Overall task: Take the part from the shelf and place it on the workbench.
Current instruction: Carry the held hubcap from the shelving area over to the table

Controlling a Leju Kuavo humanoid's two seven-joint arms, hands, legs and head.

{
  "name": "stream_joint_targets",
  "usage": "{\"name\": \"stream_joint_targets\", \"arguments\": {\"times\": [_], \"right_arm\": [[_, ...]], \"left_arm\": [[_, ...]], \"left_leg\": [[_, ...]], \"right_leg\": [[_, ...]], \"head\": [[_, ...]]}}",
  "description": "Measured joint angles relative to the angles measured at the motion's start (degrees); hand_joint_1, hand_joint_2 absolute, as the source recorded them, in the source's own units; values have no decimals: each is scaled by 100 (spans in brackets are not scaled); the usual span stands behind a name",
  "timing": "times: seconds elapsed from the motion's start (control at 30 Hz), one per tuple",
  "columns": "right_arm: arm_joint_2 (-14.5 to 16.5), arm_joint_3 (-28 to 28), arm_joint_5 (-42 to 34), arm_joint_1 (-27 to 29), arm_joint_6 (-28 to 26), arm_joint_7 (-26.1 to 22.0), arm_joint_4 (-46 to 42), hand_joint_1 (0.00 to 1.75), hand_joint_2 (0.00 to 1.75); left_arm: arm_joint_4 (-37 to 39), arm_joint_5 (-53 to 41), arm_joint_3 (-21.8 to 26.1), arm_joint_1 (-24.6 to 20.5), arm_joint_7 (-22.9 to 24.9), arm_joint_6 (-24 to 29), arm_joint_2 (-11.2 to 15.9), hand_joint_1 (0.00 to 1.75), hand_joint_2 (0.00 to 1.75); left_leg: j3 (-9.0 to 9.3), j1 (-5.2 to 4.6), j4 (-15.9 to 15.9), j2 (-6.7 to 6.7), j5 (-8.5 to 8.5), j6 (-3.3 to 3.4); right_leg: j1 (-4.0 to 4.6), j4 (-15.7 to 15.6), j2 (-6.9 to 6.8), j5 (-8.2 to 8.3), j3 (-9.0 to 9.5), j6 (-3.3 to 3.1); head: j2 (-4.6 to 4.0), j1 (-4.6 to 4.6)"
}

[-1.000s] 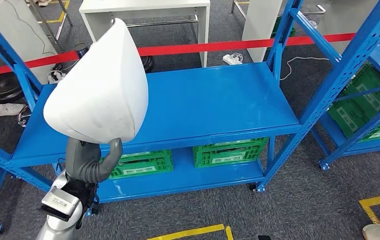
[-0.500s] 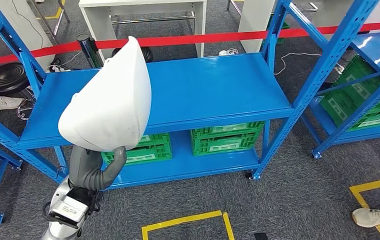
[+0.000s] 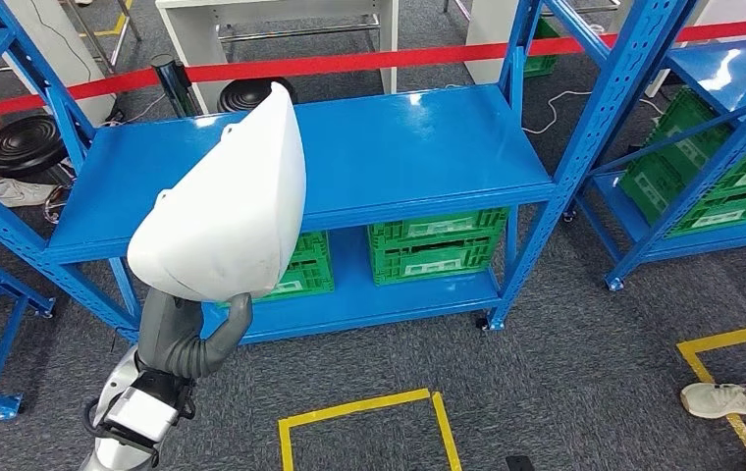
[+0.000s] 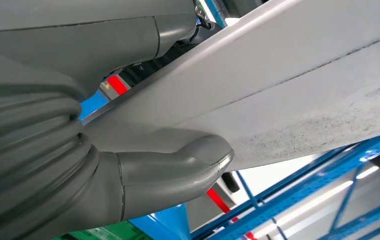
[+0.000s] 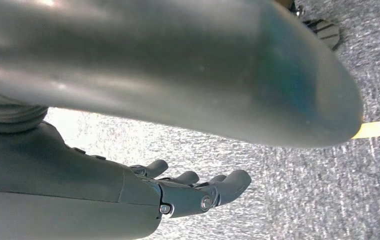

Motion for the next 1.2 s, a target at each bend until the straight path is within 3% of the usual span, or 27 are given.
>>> {"name": "stream_joint_targets", "arguments": {"times": [0.03,0.17,0.23,0.3,0.33,0.37,0.4,0.43,0.47,0.5,0.57,0.6,0.67,0.7,0.73,0.77,0.83,0.87,0.9,0.93,0.97,1.0,1.03,1.1,1.2], "right_arm": [[1,1,2,0,-7,-5,0,0,0],[3,2,21,1,-14,-18,0,0,0],[4,3,46,13,-40,-59,0,0,0],[5,5,66,23,-84,-89,0,0,0],[5,7,74,21,-104,-88,0,0,0],[5,7,79,21,-122,-87,0,0,0],[5,8,83,21,-133,-86,0,0,0],[5,8,83,22,-139,-85,0,0,0],[5,8,85,19,-142,-84,-1,0,0],[5,8,86,12,-143,-84,-1,0,0],[5,10,89,-4,-147,-85,-3,0,0],[5,13,89,-8,-148,-86,-4,0,0],[10,17,78,-4,-145,-90,-3,0,0],[12,19,70,-6,-140,-95,-3,0,0],[13,19,63,-10,-137,-101,-4,0,0],[12,19,58,-17,-137,-108,-6,0,0],[6,19,49,-20,-140,-112,-9,0,0],[5,19,43,-18,-143,-110,-9,0,0],[5,19,36,-17,-145,-106,-9,0,0],[5,19,26,-16,-148,-97,-9,0,0],[5,19,13,-15,-152,-89,-9,0,0],[5,18,-8,-18,-155,-78,-9,0,0],[5,15,-39,-25,-156,-72,-9,0,0],[5,-1,-103,-43,-155,-80,-9,0,0],[3,-28,-153,-35,-142,-103,-9,0,0]], "left_arm": [[-10,-13,4,-1,-1,-9,-9,175,175],[-26,-64,35,2,-4,-21,-29,175,175],[-64,-186,113,27,-2,-95,-105,175,175],[-105,-305,200,66,0,-179,-190,175,175],[-113,-334,228,83,0,-194,-212,175,175],[-117,-354,251,99,1,-205,-229,175,175],[-118,-364,267,113,3,-210,-241,175,175],[-120,-370,279,123,4,-212,-250,175,175],[-127,-372,290,128,4,-213,-257,175,175],[-139,-373,301,131,4,-213,-266,175,175],[-169,-373,326,132,2,-214,-285,175,175],[-182,-373,338,133,0,-214,-294,175,175],[-193,-373,359,134,-1,-234,-301,175,175],[-195,-373,367,135,0,-249,-303,175,175],[-196,-373,371,135,1,-267,-303,175,175],[-196,-373,374,136,2,-280,-303,175,175],[-194,-375,378,136,4,-299,-303,175,175],[-193,-380,380,136,4,-308,-304,175,175],[-191,-388,382,137,4,-318,-305,175,175],[-191,-400,383,136,8,-326,-309,175,175],[-190,-418,383,133,21,-330,-319,175,175],[-190,-440,384,127,57,-335,-334,175,175],[-189,-471,386,122,118,-335,-352,175,175],[-162,-536,398,110,291,-321,-380,175,175],[-82,-579,412,91,449,-289,-410,175,175]], "left_leg": [[96,-9,-158,-6,-69,10],[49,-23,-160,-9,-52,43],[-125,-21,-154,17,113,181],[-341,-15,-159,48,325,302],[-434,-20,-148,52,400,305],[-536,-24,-129,57,474,304],[-643,-26,-103,61,542,297],[-752,-26,-70,63,601,285],[-850,-24,-31,65,650,268],[-933,-28,12,65,691,246],[-1027,-39,79,69,763,185],[-1044,-41,88,72,804,151],[-1065,-32,73,71,889,79],[-1107,-24,109,61,829,46],[-1170,-16,227,50,662,14],[-1255,-3,456,42,390,-15],[-1409,13,1151,36,-164,-66],[-1438,18,1468,36,-273,-82],[-1397,19,1649,36,-233,-88],[-1266,21,1635,35,-82,-86],[-1036,23,1418,14,97,-71],[-725,27,1029,-65,173,-43],[-387,28,562,-163,143,-12],[11,8,-64,-293,-53,55],[-2,-4,-183,-137,-13,193]], "right_leg": [[5,2,4,16,-7,12],[-10,-23,1,77,0,50],[-29,183,4,-188,-102,154],[-40,825,9,-789,-313,253],[-39,1204,9,-995,-392,269],[-39,1501,9,-1052,-421,279],[-39,1638,8,-972,-367,282],[-39,1565,7,-806,-211,278],[-39,1292,6,-649,46,268],[-35,877,6,-614,366,250],[-9,141,12,-754,865,179],[6,-42,16,-836,966,136],[11,-101,5,-779,912,41],[3,-106,-8,-715,848,-11],[-7,-116,-22,-640,768,-56],[-16,-121,-34,-564,683,-88],[-13,-116,-38,-419,501,-103],[-12,-110,-42,-348,417,-97],[-12,-103,-46,-279,333,-87],[-12,-97,-48,-218,251,-73],[-12,-89,-28,-158,174,-50],[-14,-81,-5,-103,101,-21],[-12,-72,24,-52,46,12],[-11,-75,87,60,-4,84],[-32,-80,186,158,-60,199]], "head": [[0,2],[0,-4],[0,-10],[0,-2],[0,1],[0,1],[0,1],[0,1],[0,2],[0,2],[0,1],[0,1],[0,10],[0,6],[0,0],[0,-6],[0,-20],[0,-20],[0,-22],[0,-21],[0,-21],[0,-20],[0,-17],[0,-15],[0,-16]]}}
